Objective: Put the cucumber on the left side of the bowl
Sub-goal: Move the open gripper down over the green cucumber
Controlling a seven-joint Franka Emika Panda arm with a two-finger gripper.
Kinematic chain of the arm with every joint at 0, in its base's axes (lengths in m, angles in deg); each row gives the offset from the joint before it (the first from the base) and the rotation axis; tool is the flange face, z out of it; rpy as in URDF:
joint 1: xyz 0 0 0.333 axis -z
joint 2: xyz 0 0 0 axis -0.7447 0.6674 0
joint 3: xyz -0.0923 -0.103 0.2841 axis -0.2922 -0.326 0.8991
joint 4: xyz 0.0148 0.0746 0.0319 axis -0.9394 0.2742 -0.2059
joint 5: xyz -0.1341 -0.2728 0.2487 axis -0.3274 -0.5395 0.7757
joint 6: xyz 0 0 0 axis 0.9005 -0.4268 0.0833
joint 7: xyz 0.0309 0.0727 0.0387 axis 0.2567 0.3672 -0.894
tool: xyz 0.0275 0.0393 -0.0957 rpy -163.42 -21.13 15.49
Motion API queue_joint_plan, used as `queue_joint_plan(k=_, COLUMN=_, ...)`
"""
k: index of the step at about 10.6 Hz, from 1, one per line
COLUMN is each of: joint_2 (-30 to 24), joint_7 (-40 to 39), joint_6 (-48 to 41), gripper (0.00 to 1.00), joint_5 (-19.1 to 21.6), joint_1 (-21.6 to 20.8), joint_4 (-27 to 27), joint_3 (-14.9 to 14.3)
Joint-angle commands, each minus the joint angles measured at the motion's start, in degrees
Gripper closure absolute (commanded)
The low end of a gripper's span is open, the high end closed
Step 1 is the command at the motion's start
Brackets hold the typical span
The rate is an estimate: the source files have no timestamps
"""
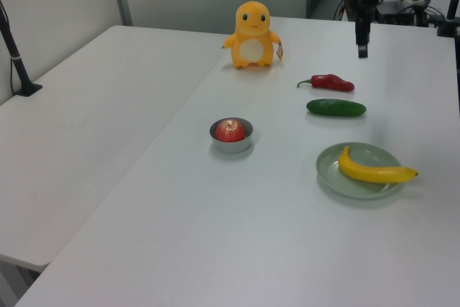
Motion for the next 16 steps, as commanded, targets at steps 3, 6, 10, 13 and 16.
queue_joint_plan(k=3, joint_2=3.5, joint_7=-6.1, joint_6=11.6, gripper=0.00, joint_5=-0.7, joint_1=1.9, joint_4=6.3, joint_3=-0.1)
queue_joint_plan(k=6, joint_2=7.7, joint_7=-5.8, joint_6=18.5, gripper=0.00, joint_5=-0.2, joint_1=2.4, joint_4=7.5, joint_3=-0.1)
queue_joint_plan(k=10, joint_2=10.0, joint_7=-5.3, joint_6=32.7, gripper=0.00, joint_5=5.6, joint_1=3.4, joint_4=12.5, joint_3=-0.1)
queue_joint_plan(k=13, joint_2=11.5, joint_7=-4.5, joint_6=34.7, gripper=0.00, joint_5=6.0, joint_1=3.2, joint_4=12.8, joint_3=-0.1)
queue_joint_plan(k=16, joint_2=12.3, joint_7=-3.6, joint_6=35.1, gripper=0.19, joint_5=6.0, joint_1=2.8, joint_4=12.8, joint_3=0.1)
